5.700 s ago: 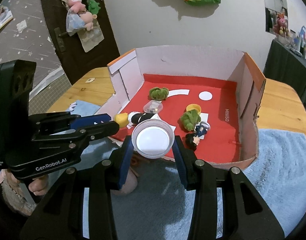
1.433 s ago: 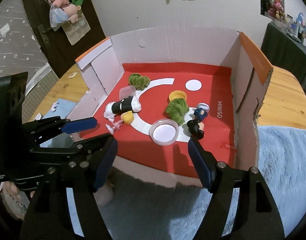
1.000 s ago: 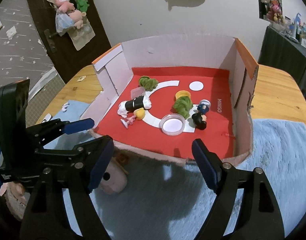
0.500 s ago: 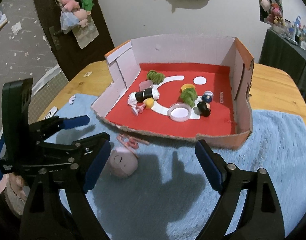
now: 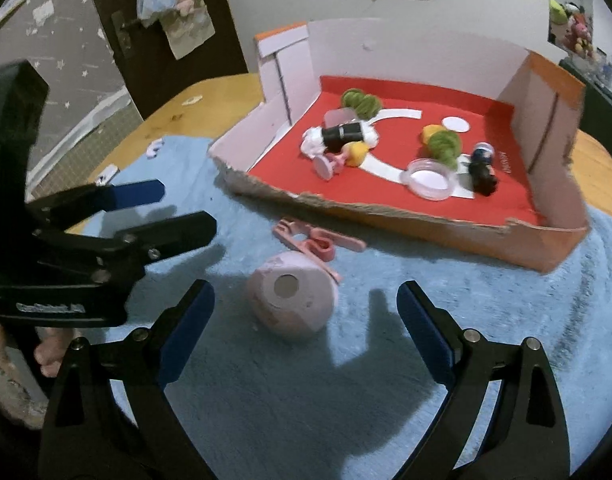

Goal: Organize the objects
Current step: 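Withdraw both open tools toward the pink round toy and pink clip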

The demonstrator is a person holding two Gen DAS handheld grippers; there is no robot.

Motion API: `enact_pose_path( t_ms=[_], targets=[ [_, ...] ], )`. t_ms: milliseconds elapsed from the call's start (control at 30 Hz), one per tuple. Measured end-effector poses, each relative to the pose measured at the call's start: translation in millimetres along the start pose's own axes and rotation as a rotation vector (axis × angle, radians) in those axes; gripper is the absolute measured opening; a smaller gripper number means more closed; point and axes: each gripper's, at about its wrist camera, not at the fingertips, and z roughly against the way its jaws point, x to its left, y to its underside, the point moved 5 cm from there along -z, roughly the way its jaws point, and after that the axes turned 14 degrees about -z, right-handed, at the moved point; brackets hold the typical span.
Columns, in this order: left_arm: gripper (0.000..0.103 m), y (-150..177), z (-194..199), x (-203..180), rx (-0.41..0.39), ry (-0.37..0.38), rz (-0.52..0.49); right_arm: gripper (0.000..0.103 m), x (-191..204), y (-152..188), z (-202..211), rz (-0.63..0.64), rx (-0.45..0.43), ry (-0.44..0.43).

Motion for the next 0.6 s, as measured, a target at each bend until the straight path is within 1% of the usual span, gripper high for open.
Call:
enact_pose_path(
  t_ms=[167,333,400,467,600],
  targets=[
    [0.086,3,-2,7,0.005,0.004,0.023,0.094,3,0,-13,0.022,-0.005,0.046],
    [0.086,2,-6,3,0.011,0.015,0.009,0.094,-9,0,-14,0.008,-0.017,0.098],
    [0.086,1,-8,0,0.013,0.023,0.005,0.094,-17,0,-10,-0.005,-0.026,0.111],
    [0.086,0,-10,-3,0.012,0.029,-0.002,0.094,-29,-1,-5,-0.019,-0.041,0.143],
    [0.086,-2,-14,-11,0.018,0.042,-0.015,0.094,-62,-5,5,-0.094,-0.066,0.188]
  ],
)
